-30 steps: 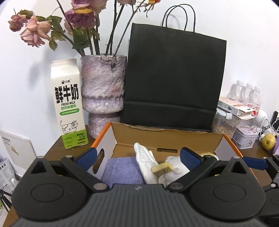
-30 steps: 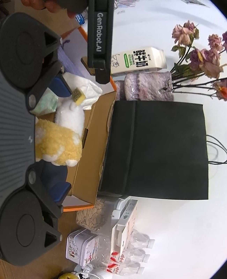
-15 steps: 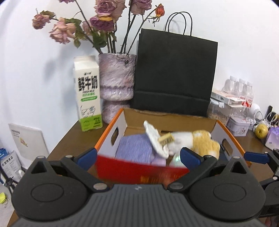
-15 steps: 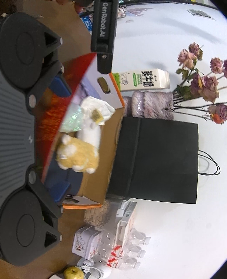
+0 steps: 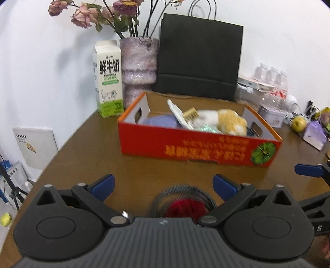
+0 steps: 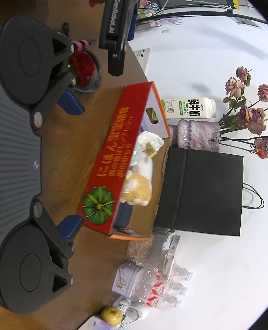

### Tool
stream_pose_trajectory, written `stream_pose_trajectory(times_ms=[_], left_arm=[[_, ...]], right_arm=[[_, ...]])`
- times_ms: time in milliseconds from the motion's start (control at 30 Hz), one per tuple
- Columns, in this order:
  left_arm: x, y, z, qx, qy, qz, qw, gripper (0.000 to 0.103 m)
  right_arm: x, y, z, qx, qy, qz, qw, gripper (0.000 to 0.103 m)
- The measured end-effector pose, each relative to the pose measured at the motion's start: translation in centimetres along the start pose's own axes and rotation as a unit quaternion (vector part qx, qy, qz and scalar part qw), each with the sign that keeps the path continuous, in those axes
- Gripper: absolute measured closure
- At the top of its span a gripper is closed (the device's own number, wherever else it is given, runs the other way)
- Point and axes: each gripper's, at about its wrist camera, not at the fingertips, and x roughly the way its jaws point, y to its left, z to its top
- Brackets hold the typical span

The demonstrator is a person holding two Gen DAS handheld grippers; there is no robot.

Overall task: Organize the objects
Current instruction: 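Withdraw both tools from the box toward the coiled cable and red rose, then close the right tool on the red rose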

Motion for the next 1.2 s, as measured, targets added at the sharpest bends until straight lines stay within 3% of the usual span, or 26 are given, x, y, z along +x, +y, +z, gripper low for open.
stream_pose_trajectory(times_ms=[233, 533, 833, 1000, 1067, 1200], left_arm=[[-2.3, 1.1, -2.5, -0.023, 0.003, 0.004, 0.9997, 0.0], [-3.7, 4.9, -4.2, -0.022, 0.01, -0.003, 0.9997, 0.0], [-3.8, 10.5, -4.1, -0.043, 0.006, 0.025, 0.9988, 0.0], [-4.3, 12.0, -4.1, -0.057, 0.0, 0.025, 0.998, 0.0], [-4.5, 12.1, -4.1, -0.058, -0.002, 0.024, 0.998, 0.0], [-4.8, 11.9, -4.3, -0.055, -0.002, 0.02, 0.9983, 0.0]], right_arm=[[-2.2, -0.1, -1.9, 0.012, -0.006, 0.013, 1.0, 0.0], [-2.5, 4.7, -2.2, -0.027, -0.011, 0.039, 0.999, 0.001], [-0.9, 9.5, -1.0, -0.03, -0.02, 0.064, 0.997, 0.034], [-0.2, 11.1, -0.3, -0.033, -0.025, 0.068, 0.997, 0.044], [0.4, 11.5, -0.1, -0.033, -0.02, 0.069, 0.997, 0.067], [1.2, 12.1, 0.0, -0.036, -0.011, 0.07, 0.997, 0.07]])
